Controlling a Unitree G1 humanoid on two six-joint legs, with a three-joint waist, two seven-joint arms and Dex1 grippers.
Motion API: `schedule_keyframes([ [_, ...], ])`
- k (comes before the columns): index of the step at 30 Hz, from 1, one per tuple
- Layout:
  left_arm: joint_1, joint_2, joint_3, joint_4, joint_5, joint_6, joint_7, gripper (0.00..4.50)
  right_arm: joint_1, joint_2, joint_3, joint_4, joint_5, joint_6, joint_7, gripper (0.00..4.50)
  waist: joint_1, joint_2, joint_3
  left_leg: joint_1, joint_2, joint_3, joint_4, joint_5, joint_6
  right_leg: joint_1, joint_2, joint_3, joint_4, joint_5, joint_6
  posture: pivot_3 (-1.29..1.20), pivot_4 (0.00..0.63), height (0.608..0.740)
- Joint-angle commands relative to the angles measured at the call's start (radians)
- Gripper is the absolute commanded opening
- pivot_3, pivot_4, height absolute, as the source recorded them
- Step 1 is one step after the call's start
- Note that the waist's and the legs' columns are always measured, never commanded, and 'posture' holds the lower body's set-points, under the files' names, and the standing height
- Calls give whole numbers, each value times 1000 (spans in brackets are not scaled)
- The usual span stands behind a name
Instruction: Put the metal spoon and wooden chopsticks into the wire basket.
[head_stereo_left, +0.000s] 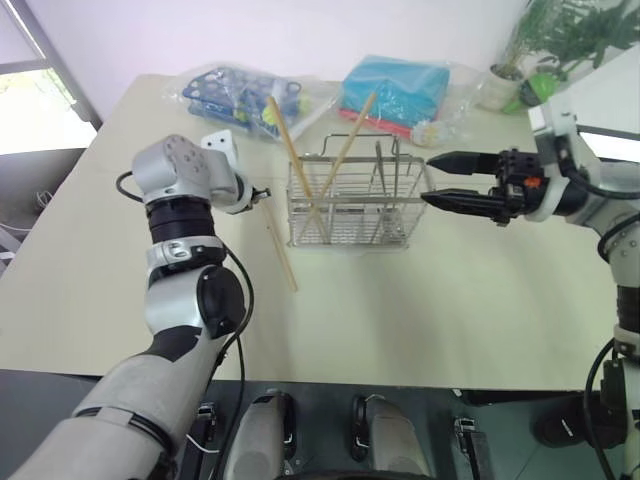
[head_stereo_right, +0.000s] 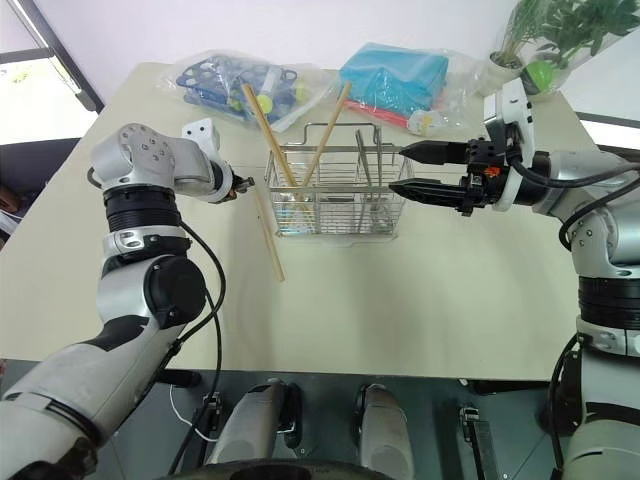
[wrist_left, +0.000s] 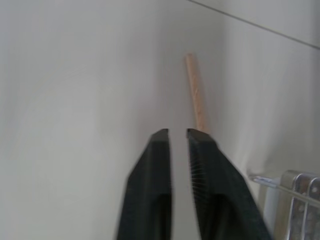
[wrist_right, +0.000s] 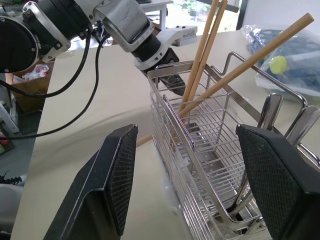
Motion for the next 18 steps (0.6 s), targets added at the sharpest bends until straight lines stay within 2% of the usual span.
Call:
schedule_keyframes([
  [1, -37, -30, 9, 3, 2, -20, 26, 2900, -15, -8, -21, -14, 4, -7, 4, 3226, 3, 0, 0, 0, 0, 0, 0, 0, 0, 0, 0, 0, 0, 0, 0, 0, 150, 715],
  [2, -38, -37, 16, 9, 4, -24, 36, 3357, -13, -9, -23, -18, 5, -5, 4, 3226, 3, 0, 0, 0, 0, 0, 0, 0, 0, 0, 0, 0, 0, 0, 0, 0, 150, 715],
  [7, -40, -56, 42, 96, -8, -101, 63, 3357, 0, -13, -33, -35, 14, 5, -1, 3226, 1, 0, 0, 0, 0, 0, 0, 0, 0, 0, 0, 0, 0, 0, 0, 0, 150, 715],
  [17, -41, -34, -6, 340, -9, -270, 60, 3357, 35, -9, -47, -74, 26, 21, -25, 3226, 2, 0, 0, 1, 0, 0, 0, 0, 0, 2, 0, 0, 0, 0, 0, 0, 150, 715],
  [18, -45, -31, -13, 350, -14, -276, 52, 3145, 40, -9, -49, -78, 26, 21, -26, 3226, 2, 0, 0, 2, 0, 0, 0, 0, 0, 2, 0, 0, 0, 0, 0, 0, 150, 715],
])
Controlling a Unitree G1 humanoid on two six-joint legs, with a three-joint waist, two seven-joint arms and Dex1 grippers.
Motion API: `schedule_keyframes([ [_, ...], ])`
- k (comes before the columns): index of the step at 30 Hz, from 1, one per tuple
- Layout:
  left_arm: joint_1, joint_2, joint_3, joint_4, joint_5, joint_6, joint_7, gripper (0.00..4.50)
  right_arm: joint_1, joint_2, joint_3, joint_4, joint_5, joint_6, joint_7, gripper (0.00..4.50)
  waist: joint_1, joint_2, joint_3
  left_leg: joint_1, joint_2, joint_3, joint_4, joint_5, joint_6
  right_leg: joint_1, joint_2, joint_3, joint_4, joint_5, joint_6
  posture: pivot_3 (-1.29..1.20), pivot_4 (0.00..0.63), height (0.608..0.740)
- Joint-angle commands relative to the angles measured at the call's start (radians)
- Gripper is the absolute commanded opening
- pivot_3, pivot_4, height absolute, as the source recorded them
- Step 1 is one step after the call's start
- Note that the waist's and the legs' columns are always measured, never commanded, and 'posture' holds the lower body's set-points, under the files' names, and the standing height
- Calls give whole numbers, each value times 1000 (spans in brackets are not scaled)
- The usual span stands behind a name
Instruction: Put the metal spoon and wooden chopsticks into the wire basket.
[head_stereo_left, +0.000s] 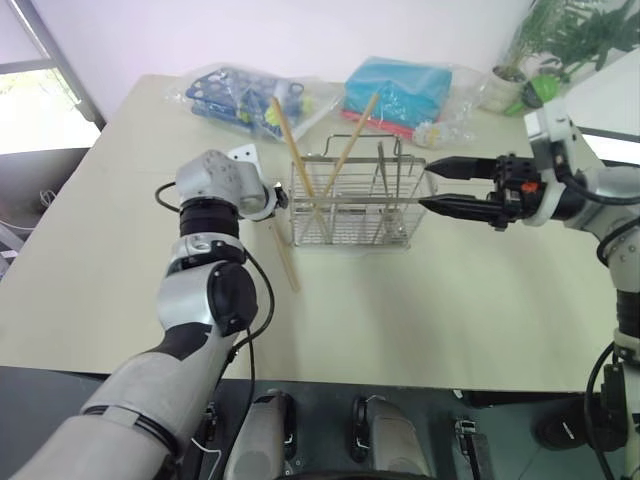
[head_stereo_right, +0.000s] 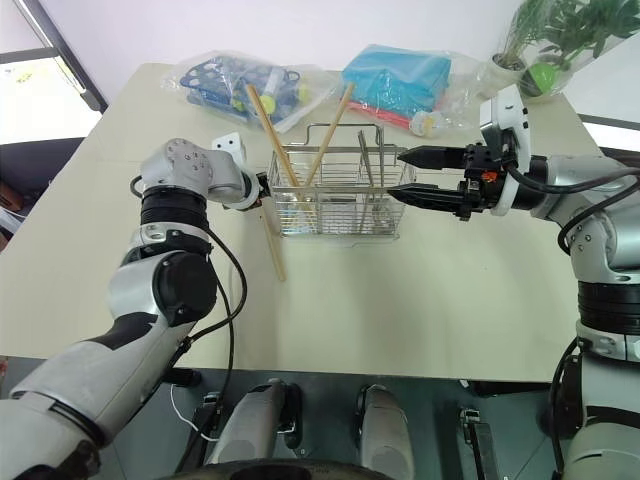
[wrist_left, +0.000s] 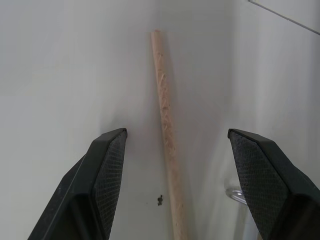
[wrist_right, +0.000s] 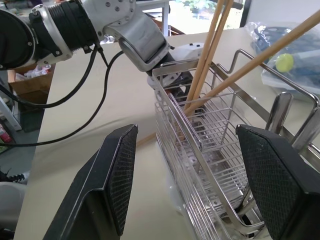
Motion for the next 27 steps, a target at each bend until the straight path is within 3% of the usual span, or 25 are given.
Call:
schedule_keyframes([
  [1, -3, 11, -24, 55, -11, -27, -10, 2845, 9, -10, -44, -37, 23, 0, -5, 3226, -1, 0, 0, 0, 0, 0, 0, 0, 0, 0, 0, 0, 0, 0, 0, 0, 150, 715],
  [7, -17, 22, -31, 76, -22, -36, -5, 29, 25, -16, -51, -45, 19, -2, -4, 3226, 3, 0, 0, 0, 0, 0, 0, 0, 0, 0, 0, 0, 0, 0, 0, 0, 150, 715],
  [16, 3, 65, -41, 37, -22, 1, -15, 29, 27, -59, -60, -16, 3, -13, 30, 3226, -2, 0, 0, 0, 0, 0, 0, 0, 0, 0, 0, 0, 0, 0, 0, 0, 150, 715],
  [23, 76, 235, -182, -172, -5, -52, -200, 29, 62, -101, -83, -9, -3, -22, 44, 3226, -25, 0, 0, -2, 1, 0, -1, 1, -1, -2, 1, 0, 0, 0, 0, 0, 150, 715],
  [27, 114, 317, -175, -359, -65, -210, -368, 29, 75, -124, -100, -19, 9, -12, 45, 3226, -26, 0, 0, -3, 1, 0, -1, 1, -1, -4, 1, 0, 1, 0, 0, 0, 150, 715],
])
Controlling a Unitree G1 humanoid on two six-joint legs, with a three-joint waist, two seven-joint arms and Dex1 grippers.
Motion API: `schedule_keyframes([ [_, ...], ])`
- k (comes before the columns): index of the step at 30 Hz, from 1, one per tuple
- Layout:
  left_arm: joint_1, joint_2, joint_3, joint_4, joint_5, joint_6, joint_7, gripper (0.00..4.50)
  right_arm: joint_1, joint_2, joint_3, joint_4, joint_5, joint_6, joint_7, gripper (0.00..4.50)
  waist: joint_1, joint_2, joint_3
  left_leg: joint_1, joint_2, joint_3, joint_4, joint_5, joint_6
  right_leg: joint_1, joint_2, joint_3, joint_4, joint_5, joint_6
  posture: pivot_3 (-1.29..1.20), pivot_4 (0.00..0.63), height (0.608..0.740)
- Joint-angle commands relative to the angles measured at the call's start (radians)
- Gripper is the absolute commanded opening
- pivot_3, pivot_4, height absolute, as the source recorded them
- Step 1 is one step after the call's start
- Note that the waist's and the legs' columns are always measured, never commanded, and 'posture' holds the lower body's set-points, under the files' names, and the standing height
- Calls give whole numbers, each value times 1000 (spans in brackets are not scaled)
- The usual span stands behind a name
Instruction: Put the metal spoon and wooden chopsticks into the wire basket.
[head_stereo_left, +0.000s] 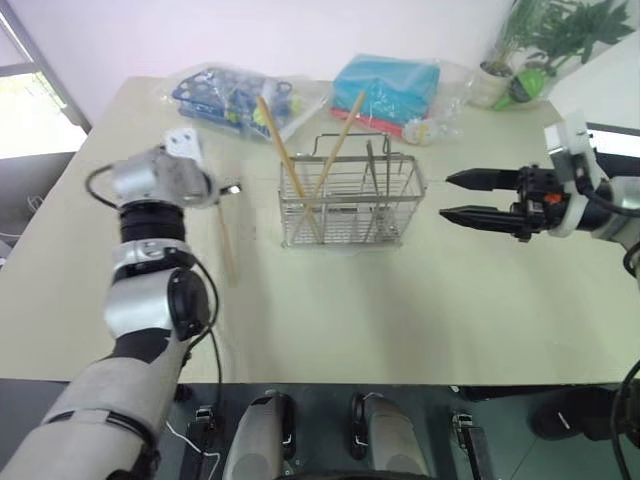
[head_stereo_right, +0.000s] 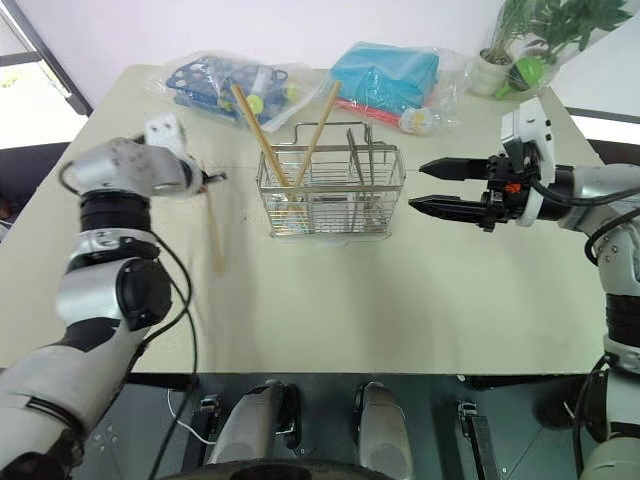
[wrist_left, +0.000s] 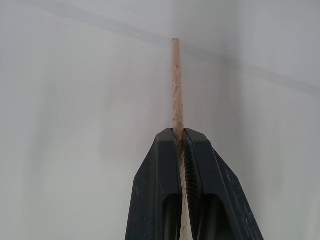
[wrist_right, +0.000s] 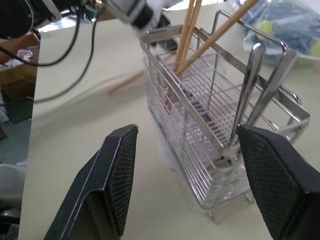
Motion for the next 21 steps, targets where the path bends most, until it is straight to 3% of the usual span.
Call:
schedule_keyframes([
  [1, -6, 56, 7, -222, -83, -215, -196, 29, 0, -31, -59, -24, 18, -1, 3, 3226, 1, 0, 0, 0, 0, 0, 0, 0, 0, 0, 0, 0, 0, 0, 0, 0, 150, 715],
  [5, -75, 89, 98, -393, -265, -290, -358, 29, 9, -35, -65, -24, 15, 1, -7, 3226, 3, -1, 0, -1, -1, 0, 0, 0, 0, 0, -2, 0, -1, 0, 0, 0, 150, 715],
  [11, -167, 60, 124, -470, -434, -265, -393, 29, 30, -43, -79, -41, 21, 2, -9, 3226, 3, 0, 0, 1, -1, 0, 0, 0, 1, 3, -2, 0, -1, 0, 0, 0, 150, 715],
  [16, -137, -14, -18, -546, -451, -243, -421, 29, 67, -61, -108, -35, 14, -8, -14, 3226, 5, -1, 0, 2, -1, -1, 2, 0, 1, 5, -1, 0, -1, 0, 0, 0, 150, 715],
  [21, -12, -76, -149, -616, -412, -272, -433, 29, 95, -60, -141, -48, 20, -3, -32, 3226, 0, 0, 0, 3, -1, -1, 1, 0, 2, 5, 0, 0, -1, 0, 0, 0, 150, 715],
])
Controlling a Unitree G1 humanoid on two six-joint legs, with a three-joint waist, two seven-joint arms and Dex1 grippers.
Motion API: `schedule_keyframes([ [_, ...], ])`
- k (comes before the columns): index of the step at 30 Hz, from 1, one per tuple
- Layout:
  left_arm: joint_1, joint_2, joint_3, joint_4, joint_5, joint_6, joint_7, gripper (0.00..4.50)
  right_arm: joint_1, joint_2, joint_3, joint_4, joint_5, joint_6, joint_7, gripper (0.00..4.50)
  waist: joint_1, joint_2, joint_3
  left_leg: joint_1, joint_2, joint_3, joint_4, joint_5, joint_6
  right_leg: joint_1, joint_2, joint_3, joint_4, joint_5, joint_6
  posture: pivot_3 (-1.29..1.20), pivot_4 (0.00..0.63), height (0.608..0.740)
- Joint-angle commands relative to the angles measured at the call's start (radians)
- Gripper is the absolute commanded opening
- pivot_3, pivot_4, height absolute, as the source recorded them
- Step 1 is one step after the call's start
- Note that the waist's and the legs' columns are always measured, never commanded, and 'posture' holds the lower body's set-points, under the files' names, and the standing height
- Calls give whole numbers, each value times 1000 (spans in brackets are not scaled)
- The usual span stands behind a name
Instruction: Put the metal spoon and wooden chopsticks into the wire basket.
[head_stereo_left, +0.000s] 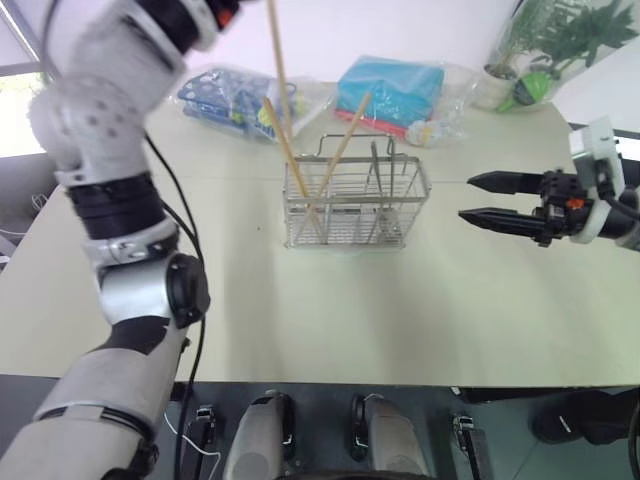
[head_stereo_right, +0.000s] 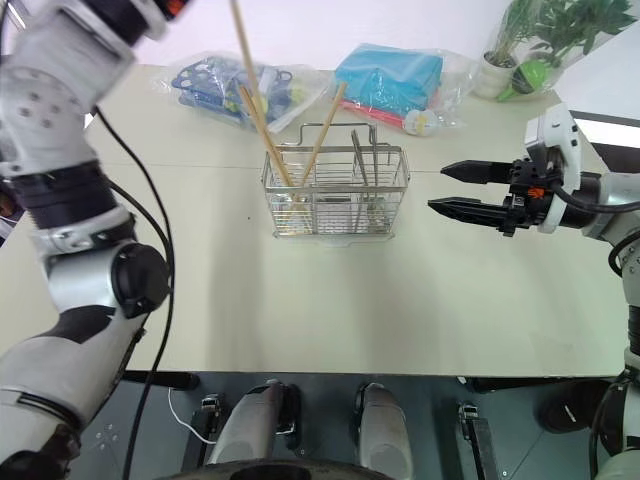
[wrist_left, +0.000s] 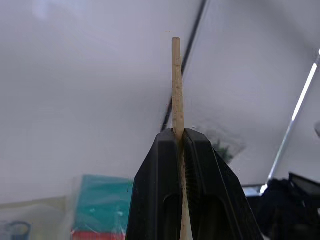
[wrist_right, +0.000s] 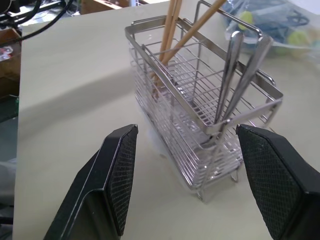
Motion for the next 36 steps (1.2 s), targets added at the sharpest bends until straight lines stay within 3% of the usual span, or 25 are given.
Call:
schedule_keyframes([
  [1, 73, -32, -77, -80, 21, -40, -16, 29, 13, -21, -61, -39, 18, -3, -12, 3226, -3, 0, 0, 0, 0, 0, 0, 0, 0, 0, 0, 0, 0, 0, 0, 0, 150, 715],
  [13, 198, -73, -210, -52, 188, -221, -17, 29, 45, -15, -91, -53, 23, -2, -35, 3226, 2, 0, 0, 0, 1, 0, 0, 0, 1, 0, 1, 0, 0, 0, 0, 0, 150, 715],
  [14, 204, -85, -204, -55, 181, -221, -13, 732, 47, -13, -92, -54, 24, -2, -39, 3226, 3, 0, 0, 0, 1, 0, 0, 0, 1, 0, 1, 0, 0, 0, 0, 0, 150, 715],
  [21, 250, -148, -194, -108, 158, -220, 3, 4112, 45, -2, -83, -58, 26, -4, -49, 3226, 1, 0, 0, 0, 1, -1, 0, 0, 1, 0, 1, 0, 0, 0, 0, 0, 150, 715],
  [22, 249, -153, -186, -115, 149, -214, 8, 4450, 42, -1, -80, -56, 26, -5, -50, 3226, 0, 0, 0, 0, 1, -1, 0, 0, 1, 0, 1, 0, 0, 0, 0, 0, 150, 715],
  [26, 213, -132, -143, -140, 89, -166, 6, 4450, 31, 3, -67, -45, 17, -15, -48, 3226, 0, 0, 0, 0, 1, -1, 0, -1, 1, 0, 1, 0, 0, 0, 0, 0, 150, 715],
  [29, 140, -59, -108, -157, 48, -130, -22, 4450, 20, 4, -54, -31, 7, -27, -41, 3226, 0, 0, 0, 0, 1, -1, 0, -1, 1, 0, 1, 0, 0, 0, 0, 0, 150, 715],
  [31, 67, 44, -75, -157, 2, -75, -74, 4450, 5, 1, -43, -11, -1, -36, -33, 3226, -2, 0, 0, -1, 1, -1, 0, -1, 1, -1, 1, 0, 0, 0, 0, 0, 150, 715],
  [33, 16, 163, -48, -151, -49, -12, -148, 4450, -12, -1, -31, 9, -6, -44, -24, 3226, -2, 0, 0, -2, 1, -1, 0, 0, 1, -2, 2, 0, 0, 0, 0, 0, 150, 715],
  [36, 45, 424, -26, -201, -143, 99, -374, 4450, -41, 1, -7, 64, -25, -74, -2, 3226, -14, 2, 0, -1, 1, 0, -1, 0, 1, -3, 2, 0, 0, 0, 0, 0, 150, 715],
])
